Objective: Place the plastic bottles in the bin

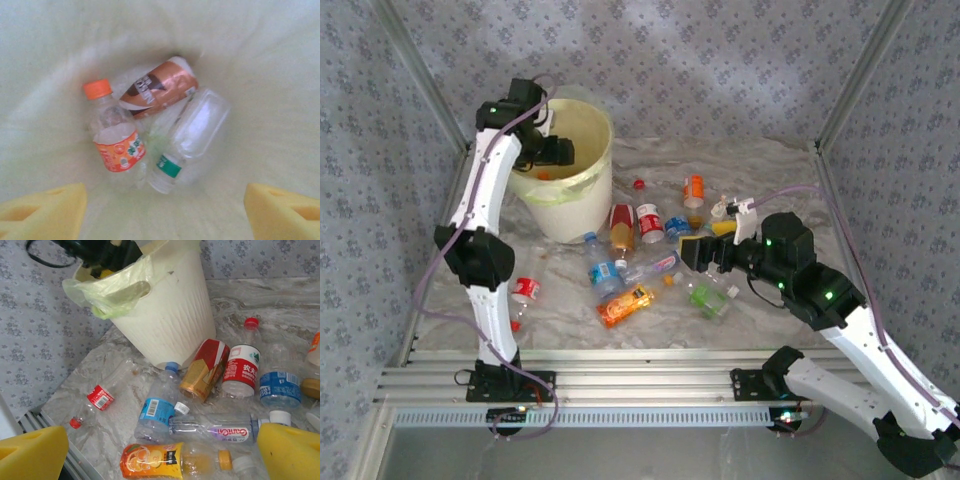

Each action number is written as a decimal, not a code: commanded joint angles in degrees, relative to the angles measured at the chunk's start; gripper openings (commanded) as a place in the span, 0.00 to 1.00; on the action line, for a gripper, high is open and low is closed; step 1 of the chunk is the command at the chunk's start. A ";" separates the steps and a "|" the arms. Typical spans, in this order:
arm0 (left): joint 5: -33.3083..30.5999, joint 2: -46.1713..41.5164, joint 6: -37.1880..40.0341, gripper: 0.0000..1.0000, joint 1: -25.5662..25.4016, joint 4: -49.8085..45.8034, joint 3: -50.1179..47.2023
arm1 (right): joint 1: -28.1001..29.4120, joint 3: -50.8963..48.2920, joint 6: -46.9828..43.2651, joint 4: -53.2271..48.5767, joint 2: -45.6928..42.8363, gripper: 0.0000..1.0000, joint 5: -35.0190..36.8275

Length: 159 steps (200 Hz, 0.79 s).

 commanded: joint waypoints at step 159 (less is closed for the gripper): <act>33.23 -46.02 0.16 1.00 -13.53 32.47 -50.35 | -6.26 -8.01 -0.11 -14.34 6.41 0.79 -0.88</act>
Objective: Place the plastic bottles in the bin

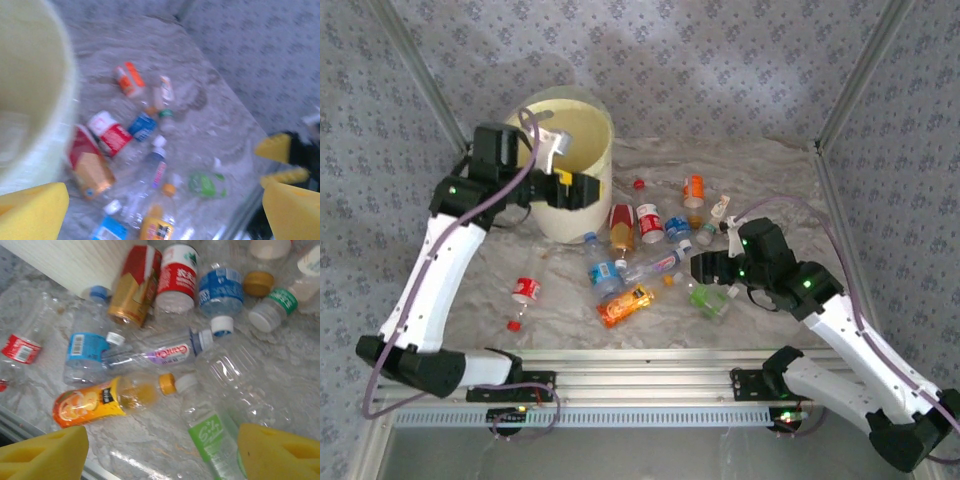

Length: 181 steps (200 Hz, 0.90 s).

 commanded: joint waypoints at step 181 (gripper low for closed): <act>2.06 -6.85 -9.78 1.00 -14.62 24.33 -23.23 | -0.42 -8.44 0.18 -3.70 18.91 0.80 3.63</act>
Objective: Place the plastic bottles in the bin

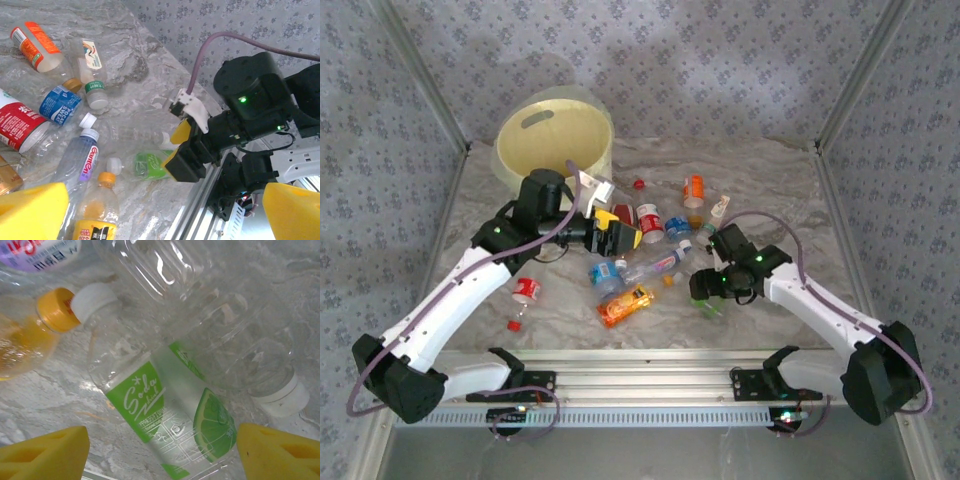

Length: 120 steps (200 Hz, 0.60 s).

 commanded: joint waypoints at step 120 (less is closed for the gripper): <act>0.83 2.68 -4.36 1.00 -0.76 2.51 0.04 | 12.42 -2.53 4.94 -2.70 7.56 0.78 8.00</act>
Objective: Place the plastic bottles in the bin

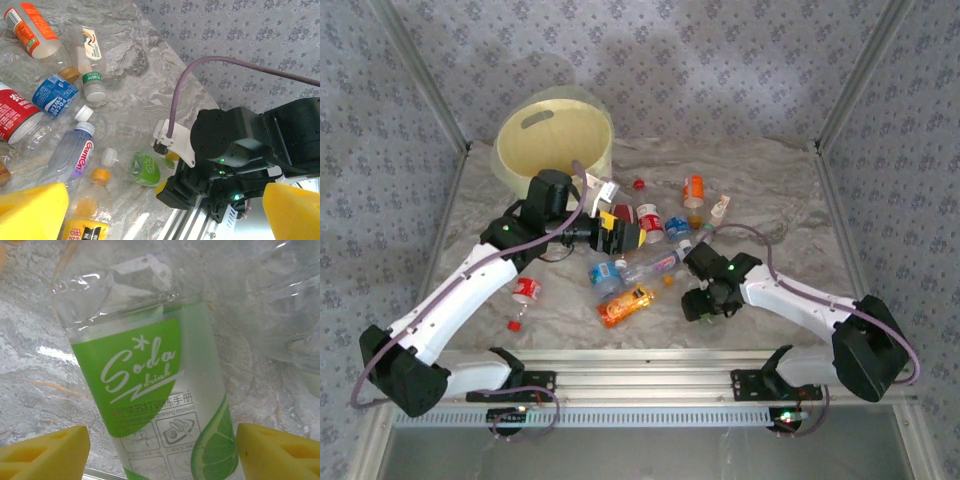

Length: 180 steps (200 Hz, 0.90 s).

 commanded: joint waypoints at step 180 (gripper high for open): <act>1.65 -0.32 -7.64 1.00 -1.31 10.90 -4.42 | 4.20 -2.66 3.21 3.19 -12.31 0.59 -1.86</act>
